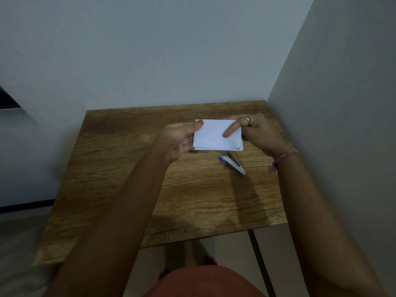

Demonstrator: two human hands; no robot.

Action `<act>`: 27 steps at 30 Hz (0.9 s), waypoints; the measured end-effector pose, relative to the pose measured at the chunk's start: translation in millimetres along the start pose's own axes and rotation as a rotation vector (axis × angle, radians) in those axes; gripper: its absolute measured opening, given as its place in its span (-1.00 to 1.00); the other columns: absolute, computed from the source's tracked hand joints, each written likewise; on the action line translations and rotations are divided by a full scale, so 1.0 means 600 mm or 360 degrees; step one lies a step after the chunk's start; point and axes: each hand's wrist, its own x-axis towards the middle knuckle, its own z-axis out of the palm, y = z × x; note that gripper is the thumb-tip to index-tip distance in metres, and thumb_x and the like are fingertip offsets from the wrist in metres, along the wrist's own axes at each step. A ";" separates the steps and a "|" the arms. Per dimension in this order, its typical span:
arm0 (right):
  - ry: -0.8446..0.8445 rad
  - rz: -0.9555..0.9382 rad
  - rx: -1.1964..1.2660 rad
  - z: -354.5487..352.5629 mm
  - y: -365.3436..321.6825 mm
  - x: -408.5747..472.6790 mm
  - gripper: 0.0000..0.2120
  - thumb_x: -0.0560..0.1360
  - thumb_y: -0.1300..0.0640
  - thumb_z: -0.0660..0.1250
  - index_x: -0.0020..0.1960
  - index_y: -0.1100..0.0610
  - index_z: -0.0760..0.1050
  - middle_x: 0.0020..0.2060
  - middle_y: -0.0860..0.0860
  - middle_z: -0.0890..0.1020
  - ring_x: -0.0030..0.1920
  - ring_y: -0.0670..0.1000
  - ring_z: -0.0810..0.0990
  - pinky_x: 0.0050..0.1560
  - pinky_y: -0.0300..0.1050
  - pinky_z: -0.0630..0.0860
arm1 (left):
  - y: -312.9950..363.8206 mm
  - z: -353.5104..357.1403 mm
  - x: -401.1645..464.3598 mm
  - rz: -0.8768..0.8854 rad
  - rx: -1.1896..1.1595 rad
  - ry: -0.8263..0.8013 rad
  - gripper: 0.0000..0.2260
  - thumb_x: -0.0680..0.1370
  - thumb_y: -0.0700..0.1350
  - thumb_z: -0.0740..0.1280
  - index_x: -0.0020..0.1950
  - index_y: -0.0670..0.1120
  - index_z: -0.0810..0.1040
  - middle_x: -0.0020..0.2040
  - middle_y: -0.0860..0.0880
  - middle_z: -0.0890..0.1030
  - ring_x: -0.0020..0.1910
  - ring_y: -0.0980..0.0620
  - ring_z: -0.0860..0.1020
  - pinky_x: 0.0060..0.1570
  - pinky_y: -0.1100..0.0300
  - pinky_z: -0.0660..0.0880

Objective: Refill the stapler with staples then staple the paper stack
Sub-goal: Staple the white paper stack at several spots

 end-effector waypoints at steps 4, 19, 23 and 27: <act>-0.0266 0.0186 0.0508 -0.016 0.017 0.000 -0.59 0.56 0.41 0.11 0.03 0.08 0.67 0.14 -0.08 0.66 0.19 -0.05 0.59 0.08 -0.17 0.58 | 0.001 0.001 0.000 0.0142 0.0116 0.0027 -0.76 0.46 -0.24 0.46 0.07 -0.29 0.57 -0.07 -0.18 0.69 -0.17 -0.03 0.69 -0.20 0.11 0.66; -0.0127 0.0297 0.0085 0.011 -0.002 0.039 -0.90 0.46 0.12 0.41 -0.04 0.07 0.67 -0.19 -0.02 0.73 -0.18 -0.10 0.68 -0.29 -0.27 0.57 | -0.002 0.003 0.012 0.0238 0.0427 -0.0025 -0.73 0.38 -0.24 0.53 0.03 -0.26 0.60 -0.10 -0.15 0.71 -0.15 -0.03 0.71 -0.29 0.18 0.63; -0.0045 0.0307 0.0096 0.019 -0.002 0.042 -0.89 0.44 0.19 0.43 -0.03 0.13 0.65 -0.17 0.02 0.73 -0.16 -0.05 0.69 -0.23 -0.22 0.61 | 0.001 0.002 0.014 0.0294 0.0463 -0.0049 -0.76 0.37 -0.26 0.53 0.00 -0.25 0.62 -0.13 -0.13 0.72 -0.16 -0.03 0.71 -0.31 0.20 0.62; 0.0025 0.0332 0.0111 0.023 -0.007 0.044 -0.90 0.44 0.23 0.43 -0.05 0.17 0.64 -0.25 -0.01 0.72 -0.25 -0.08 0.69 -0.33 -0.25 0.58 | 0.004 0.004 0.016 0.0310 0.0513 -0.0065 -0.76 0.38 -0.27 0.52 0.01 -0.25 0.63 -0.14 -0.12 0.72 -0.16 -0.03 0.71 -0.32 0.21 0.62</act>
